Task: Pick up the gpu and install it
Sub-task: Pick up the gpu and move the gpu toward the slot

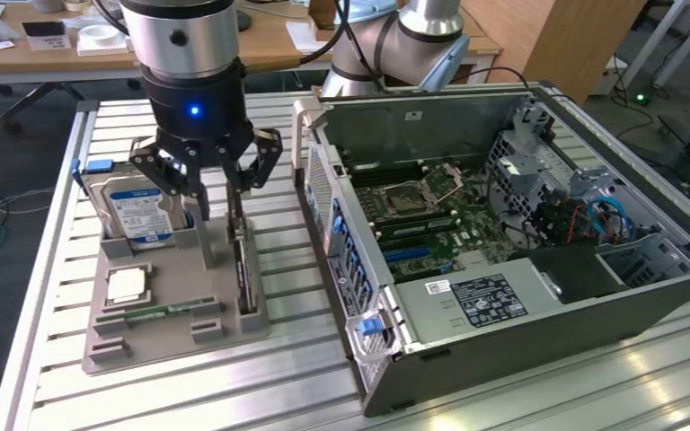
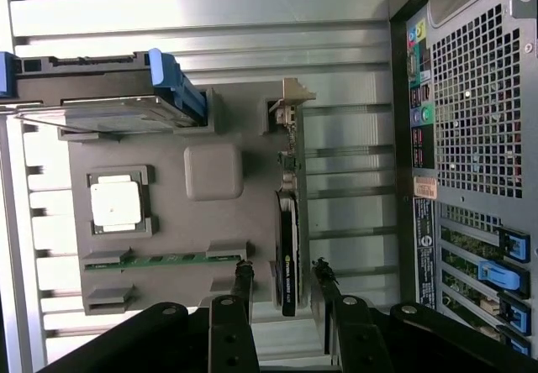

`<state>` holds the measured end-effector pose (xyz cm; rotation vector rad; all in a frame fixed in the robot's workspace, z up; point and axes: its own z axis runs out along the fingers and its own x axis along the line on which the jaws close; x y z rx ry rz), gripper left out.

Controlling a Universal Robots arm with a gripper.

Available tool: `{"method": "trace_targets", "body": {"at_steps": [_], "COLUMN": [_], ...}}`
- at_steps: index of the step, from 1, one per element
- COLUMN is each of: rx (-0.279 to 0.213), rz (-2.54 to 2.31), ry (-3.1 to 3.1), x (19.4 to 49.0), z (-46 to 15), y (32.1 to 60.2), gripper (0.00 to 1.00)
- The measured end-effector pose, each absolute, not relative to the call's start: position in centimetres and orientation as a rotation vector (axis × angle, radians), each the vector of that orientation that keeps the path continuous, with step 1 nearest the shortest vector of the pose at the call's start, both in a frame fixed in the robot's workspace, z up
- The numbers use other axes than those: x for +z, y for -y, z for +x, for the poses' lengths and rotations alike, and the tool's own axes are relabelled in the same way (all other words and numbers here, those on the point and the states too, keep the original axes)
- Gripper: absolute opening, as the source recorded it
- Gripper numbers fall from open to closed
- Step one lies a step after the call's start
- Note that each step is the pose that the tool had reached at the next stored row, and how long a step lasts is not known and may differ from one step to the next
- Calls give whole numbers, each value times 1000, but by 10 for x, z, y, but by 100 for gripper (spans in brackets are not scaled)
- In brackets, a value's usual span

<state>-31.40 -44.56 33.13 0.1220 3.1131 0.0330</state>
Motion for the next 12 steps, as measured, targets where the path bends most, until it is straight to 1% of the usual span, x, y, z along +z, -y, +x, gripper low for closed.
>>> {"method": "trace_targets", "body": {"at_steps": [12], "rx": [33], "rz": [122], "ry": [-3113], "x": [320], "z": [-314], "y": [446], "gripper": [42]}}
